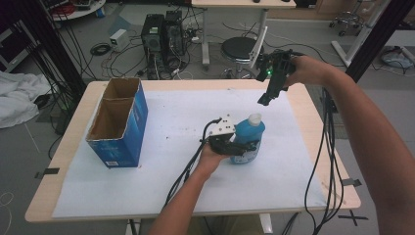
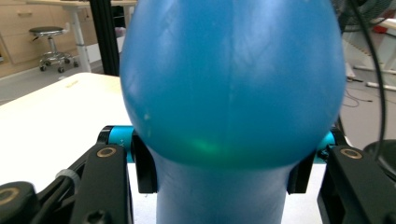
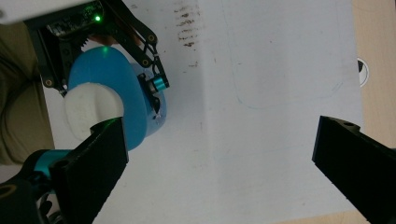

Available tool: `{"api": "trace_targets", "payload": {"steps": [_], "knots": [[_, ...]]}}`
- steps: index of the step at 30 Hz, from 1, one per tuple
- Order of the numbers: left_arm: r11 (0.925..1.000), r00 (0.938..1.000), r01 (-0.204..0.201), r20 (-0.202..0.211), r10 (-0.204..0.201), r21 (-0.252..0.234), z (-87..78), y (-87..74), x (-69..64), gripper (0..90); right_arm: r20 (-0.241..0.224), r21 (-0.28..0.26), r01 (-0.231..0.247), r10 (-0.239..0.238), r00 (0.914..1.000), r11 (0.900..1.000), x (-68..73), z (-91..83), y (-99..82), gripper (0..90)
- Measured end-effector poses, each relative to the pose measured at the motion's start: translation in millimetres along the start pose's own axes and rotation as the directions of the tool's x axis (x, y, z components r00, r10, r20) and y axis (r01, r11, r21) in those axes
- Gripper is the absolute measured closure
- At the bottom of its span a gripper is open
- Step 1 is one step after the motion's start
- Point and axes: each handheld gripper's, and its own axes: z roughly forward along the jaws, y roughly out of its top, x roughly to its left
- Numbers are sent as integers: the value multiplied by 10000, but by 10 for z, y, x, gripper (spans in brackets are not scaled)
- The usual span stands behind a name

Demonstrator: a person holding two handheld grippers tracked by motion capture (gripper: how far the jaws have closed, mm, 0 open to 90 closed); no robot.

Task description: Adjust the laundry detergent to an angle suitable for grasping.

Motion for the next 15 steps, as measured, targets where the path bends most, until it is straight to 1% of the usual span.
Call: {"api": "trace_targets", "payload": {"steps": [2, 4, 5, 7, 8, 10, 12, 14, 15], "knots": [[10000, 10000, -41, 72, 41, -50, -24, 15, -2, 436, -4, 4, 1, -1, 10000, 10000, 6, -3, 0, 25], [9998, 9996, -183, 207, 182, 12, -83, 48, -1, 438, 9, 33, -1, 1, 10000, 10000, 17, -7, -5, 25], [9994, 9989, -342, 313, 339, 79, -140, 74, 8, 438, 2, 17, 10, -10, 10000, 10000, 23, -8, -9, 25], [9991, 9985, -398, 391, 393, 112, -169, 84, 17, 438, 14, 17, 18, -18, 10000, 10000, 23, -9, -9, 25], [9987, 9973, -484, 564, 474, 171, -225, 101, 25, 439, 26, -15, 33, -33, 10000, 10000, 30, -13, -8, 25], [9984, 9965, -535, 646, 522, 185, -240, 104, 28, 440, 27, -4, 38, -38, 10000, 10000, 37, -15, -5, 25], [9975, 9945, -661, 832, 637, 258, -289, 115, 32, 440, 41, -22, 10, -9, 10000, 10000, 50, -18, 0, 25], [9967, 9905, -768, 1166, 735, 244, -347, 123, 45, 440, 38, -1, 27, -27, 10000, 10000, 60, -24, 3, 25], [9967, 9905, -768, 1166, 735, 244, -347, 123, 45, 441, 38, -1, 27, -27, 10000, 10000, 60, -24, 3, 25]]}}
